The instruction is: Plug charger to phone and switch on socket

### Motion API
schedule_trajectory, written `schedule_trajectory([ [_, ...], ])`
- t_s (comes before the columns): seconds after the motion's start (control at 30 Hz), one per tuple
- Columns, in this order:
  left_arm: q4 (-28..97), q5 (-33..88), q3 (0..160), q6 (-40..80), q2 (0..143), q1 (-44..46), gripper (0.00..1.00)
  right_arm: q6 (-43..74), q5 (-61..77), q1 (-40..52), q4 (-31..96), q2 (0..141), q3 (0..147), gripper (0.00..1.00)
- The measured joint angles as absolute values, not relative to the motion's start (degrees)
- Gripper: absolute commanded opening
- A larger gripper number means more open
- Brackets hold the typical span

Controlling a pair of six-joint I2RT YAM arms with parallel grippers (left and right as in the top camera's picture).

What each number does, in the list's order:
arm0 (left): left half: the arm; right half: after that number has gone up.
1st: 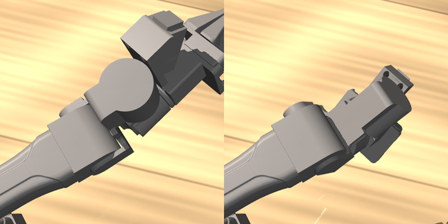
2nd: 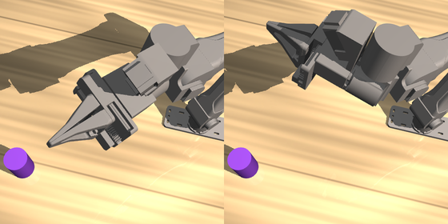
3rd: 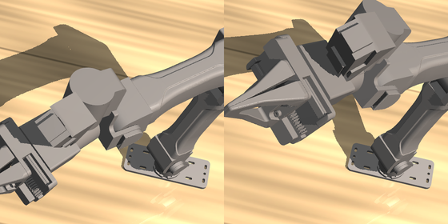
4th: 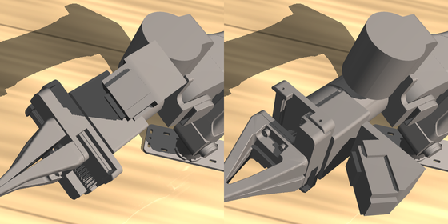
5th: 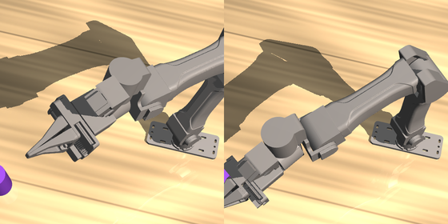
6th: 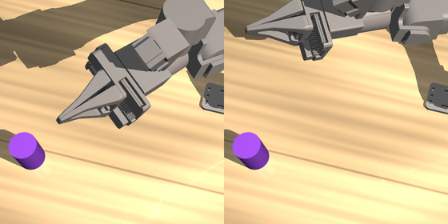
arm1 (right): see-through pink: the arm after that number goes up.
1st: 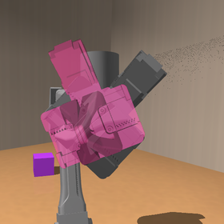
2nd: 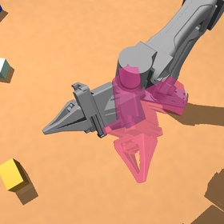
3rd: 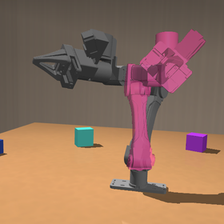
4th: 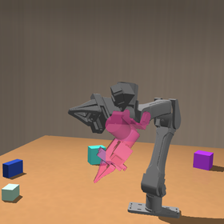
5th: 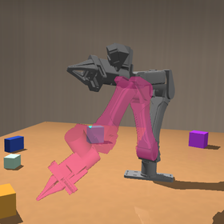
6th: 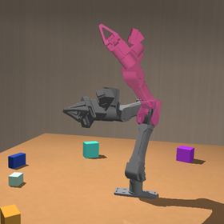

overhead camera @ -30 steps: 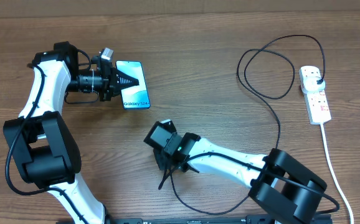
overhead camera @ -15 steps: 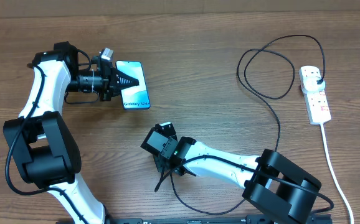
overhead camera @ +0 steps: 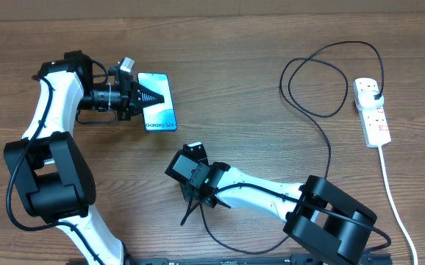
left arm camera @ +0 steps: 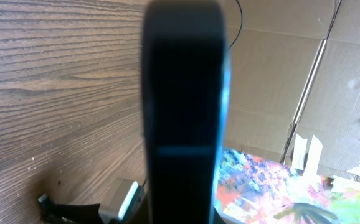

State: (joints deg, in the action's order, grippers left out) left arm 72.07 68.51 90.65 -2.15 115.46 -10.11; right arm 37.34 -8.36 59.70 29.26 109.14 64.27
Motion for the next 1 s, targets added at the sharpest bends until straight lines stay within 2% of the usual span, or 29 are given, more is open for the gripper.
schedule_trajectory([
  [0.27,72.3,68.6,90.7,-2.8,115.5,-10.1,0.04,37.6,-7.3,59.6,29.6,109.2,64.3,0.04],
  [0.43,75.7,71.6,90.7,-6.6,115.5,-10.1,0.04,38.5,-4.8,58.1,36.2,106.1,64.3,0.04],
  [0.77,96.2,82.8,90.5,-28.8,115.5,-10.1,0.04,37.3,1.7,54.0,42.9,78.8,64.4,0.04],
  [1.0,96.6,83.5,90.4,-34.8,115.5,-9.3,0.04,36.4,3.1,54.1,48.9,67.9,64.4,0.04],
])
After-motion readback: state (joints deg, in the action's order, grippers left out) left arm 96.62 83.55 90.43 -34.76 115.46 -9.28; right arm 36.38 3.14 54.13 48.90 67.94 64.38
